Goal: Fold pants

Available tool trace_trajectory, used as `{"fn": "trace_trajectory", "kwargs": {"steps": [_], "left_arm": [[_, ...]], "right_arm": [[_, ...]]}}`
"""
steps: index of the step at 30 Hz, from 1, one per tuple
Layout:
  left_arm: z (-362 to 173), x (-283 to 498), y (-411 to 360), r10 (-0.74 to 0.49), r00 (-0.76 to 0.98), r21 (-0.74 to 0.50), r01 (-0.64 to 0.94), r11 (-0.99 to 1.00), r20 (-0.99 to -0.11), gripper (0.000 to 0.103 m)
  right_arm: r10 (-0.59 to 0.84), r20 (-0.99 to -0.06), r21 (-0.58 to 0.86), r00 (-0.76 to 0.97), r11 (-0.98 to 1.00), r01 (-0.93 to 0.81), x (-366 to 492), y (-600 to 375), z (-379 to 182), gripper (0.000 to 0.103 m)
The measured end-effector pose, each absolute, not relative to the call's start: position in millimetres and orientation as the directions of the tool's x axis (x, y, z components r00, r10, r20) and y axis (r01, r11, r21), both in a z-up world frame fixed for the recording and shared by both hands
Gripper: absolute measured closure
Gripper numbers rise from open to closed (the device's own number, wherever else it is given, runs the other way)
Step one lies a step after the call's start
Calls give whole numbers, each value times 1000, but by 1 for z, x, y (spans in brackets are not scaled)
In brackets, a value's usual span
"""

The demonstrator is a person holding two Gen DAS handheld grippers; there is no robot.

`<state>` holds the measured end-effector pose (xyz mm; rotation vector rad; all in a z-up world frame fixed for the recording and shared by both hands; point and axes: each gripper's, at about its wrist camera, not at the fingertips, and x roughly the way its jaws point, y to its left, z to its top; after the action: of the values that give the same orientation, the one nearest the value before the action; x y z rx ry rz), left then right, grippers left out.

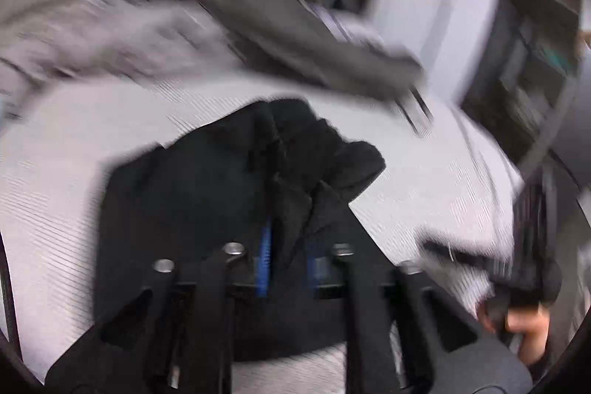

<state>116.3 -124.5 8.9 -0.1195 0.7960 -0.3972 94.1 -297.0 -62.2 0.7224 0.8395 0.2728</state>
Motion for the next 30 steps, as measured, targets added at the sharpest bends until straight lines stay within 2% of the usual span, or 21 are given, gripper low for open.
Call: {"fn": "trace_trajectory", "kwargs": {"steps": [1, 5, 10, 16, 18, 22, 26, 30], "left_arm": [[-13, 118, -147, -439, 543, -266, 369, 890, -716, 53], [-50, 97, -176, -421, 501, -200, 436, 878, -756, 48], [-40, 65, -140, -415, 566, -176, 428, 886, -712, 29], [-32, 59, -60, -267, 660, -144, 236, 961, -702, 26], [-35, 65, -33, -221, 660, -154, 159, 975, -718, 26], [-45, 74, 16, -159, 664, -173, 46, 984, -730, 26], [-56, 84, 58, -103, 655, -169, -39, 985, -748, 26], [-66, 77, 90, -92, 652, -192, -83, 978, -753, 26]], "right_arm": [[476, -581, 675, 660, 735, 64, 92, -303, -61, 27], [460, -591, 682, 663, 723, 107, 89, -321, -66, 27], [491, -588, 680, 643, 731, 64, 87, -316, -63, 27], [672, -477, 757, 566, 642, -124, 96, -271, -53, 39], [715, -455, 778, 531, 609, -154, 102, -256, -56, 39], [707, -545, 748, 450, 653, -121, 119, -226, -74, 40], [725, -521, 776, 451, 622, -103, 123, -227, -83, 48], [736, -495, 788, 461, 604, -118, 119, -234, -74, 49]]}}
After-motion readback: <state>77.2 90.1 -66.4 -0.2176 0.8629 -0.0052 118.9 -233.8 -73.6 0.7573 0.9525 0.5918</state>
